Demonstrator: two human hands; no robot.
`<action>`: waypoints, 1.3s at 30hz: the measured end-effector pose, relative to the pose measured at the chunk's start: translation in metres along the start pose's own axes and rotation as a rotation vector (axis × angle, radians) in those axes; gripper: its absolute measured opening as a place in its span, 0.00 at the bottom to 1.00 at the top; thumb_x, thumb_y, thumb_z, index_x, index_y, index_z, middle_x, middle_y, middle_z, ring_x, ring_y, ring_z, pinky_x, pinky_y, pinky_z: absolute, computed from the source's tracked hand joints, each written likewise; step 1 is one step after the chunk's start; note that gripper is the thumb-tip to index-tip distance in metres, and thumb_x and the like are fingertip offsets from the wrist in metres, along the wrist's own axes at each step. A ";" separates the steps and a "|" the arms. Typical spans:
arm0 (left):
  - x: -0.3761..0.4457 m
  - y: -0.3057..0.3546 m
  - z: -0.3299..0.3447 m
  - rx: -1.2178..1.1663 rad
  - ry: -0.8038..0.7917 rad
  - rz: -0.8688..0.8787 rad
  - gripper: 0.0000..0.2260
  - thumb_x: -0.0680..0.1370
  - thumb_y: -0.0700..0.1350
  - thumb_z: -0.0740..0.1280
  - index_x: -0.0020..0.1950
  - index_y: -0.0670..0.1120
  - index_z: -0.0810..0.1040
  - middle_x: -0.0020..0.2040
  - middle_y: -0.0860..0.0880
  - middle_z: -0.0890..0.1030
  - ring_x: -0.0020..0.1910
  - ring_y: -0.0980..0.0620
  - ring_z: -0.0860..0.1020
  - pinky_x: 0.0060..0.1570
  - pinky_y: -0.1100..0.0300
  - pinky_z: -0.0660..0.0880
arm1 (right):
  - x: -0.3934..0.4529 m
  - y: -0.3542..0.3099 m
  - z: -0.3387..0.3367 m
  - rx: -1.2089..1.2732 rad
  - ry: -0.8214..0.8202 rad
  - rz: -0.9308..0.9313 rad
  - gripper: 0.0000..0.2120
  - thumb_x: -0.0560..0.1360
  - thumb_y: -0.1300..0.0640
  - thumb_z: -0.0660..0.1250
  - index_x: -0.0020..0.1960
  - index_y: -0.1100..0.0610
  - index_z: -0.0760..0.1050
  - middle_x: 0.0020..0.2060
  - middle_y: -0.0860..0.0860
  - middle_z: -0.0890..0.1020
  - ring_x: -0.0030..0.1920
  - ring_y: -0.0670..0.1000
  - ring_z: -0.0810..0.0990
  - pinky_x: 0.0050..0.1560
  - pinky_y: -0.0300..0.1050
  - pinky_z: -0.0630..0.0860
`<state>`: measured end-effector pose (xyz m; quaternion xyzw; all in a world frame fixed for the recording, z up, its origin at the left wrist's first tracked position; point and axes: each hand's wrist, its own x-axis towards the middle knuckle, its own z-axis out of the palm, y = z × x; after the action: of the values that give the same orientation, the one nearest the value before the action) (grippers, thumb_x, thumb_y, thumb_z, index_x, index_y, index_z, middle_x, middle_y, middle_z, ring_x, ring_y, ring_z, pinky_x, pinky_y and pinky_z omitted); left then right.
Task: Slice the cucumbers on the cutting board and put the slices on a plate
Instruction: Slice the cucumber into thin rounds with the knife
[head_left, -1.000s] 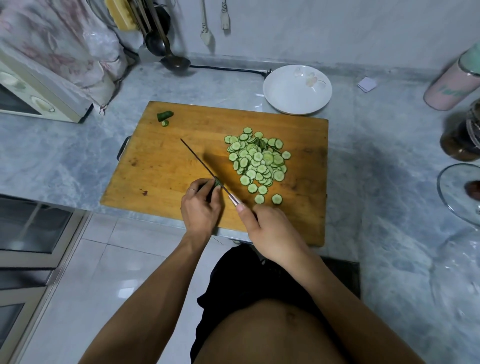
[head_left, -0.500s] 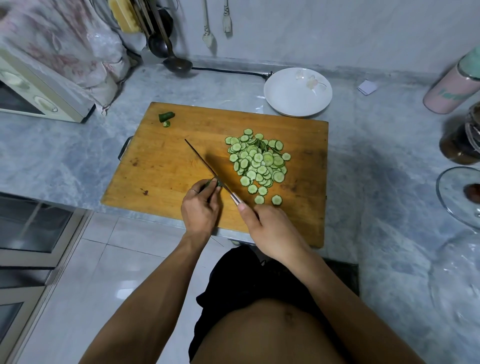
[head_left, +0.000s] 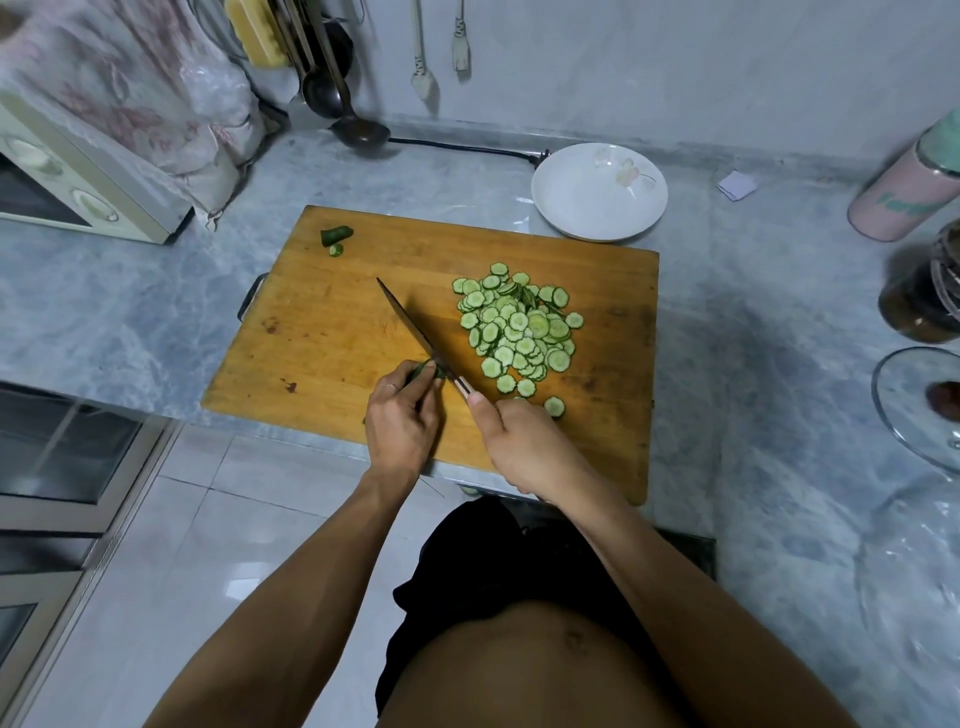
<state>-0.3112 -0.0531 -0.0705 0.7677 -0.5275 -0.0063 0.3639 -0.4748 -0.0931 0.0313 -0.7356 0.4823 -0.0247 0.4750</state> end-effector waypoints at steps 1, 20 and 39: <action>0.000 0.000 0.000 0.002 0.001 0.006 0.10 0.77 0.38 0.68 0.57 0.40 0.83 0.54 0.43 0.82 0.48 0.41 0.78 0.44 0.55 0.77 | 0.002 0.000 0.001 -0.008 0.002 0.008 0.26 0.84 0.41 0.48 0.34 0.55 0.66 0.34 0.54 0.74 0.40 0.57 0.74 0.42 0.47 0.68; 0.002 -0.002 -0.003 -0.010 -0.055 -0.050 0.12 0.77 0.44 0.66 0.57 0.41 0.83 0.55 0.44 0.83 0.52 0.43 0.80 0.51 0.56 0.77 | -0.003 -0.002 -0.008 0.142 -0.057 0.136 0.30 0.83 0.37 0.47 0.38 0.58 0.72 0.30 0.54 0.74 0.28 0.54 0.73 0.32 0.47 0.73; 0.001 -0.003 -0.001 -0.042 -0.054 -0.069 0.13 0.77 0.43 0.66 0.57 0.40 0.83 0.56 0.42 0.83 0.53 0.41 0.80 0.53 0.54 0.78 | -0.013 -0.006 -0.013 0.103 -0.106 0.112 0.31 0.83 0.35 0.45 0.42 0.58 0.72 0.32 0.56 0.74 0.26 0.54 0.72 0.30 0.44 0.72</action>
<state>-0.3081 -0.0525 -0.0706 0.7771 -0.5100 -0.0505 0.3652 -0.4841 -0.0921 0.0482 -0.6821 0.4952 0.0160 0.5378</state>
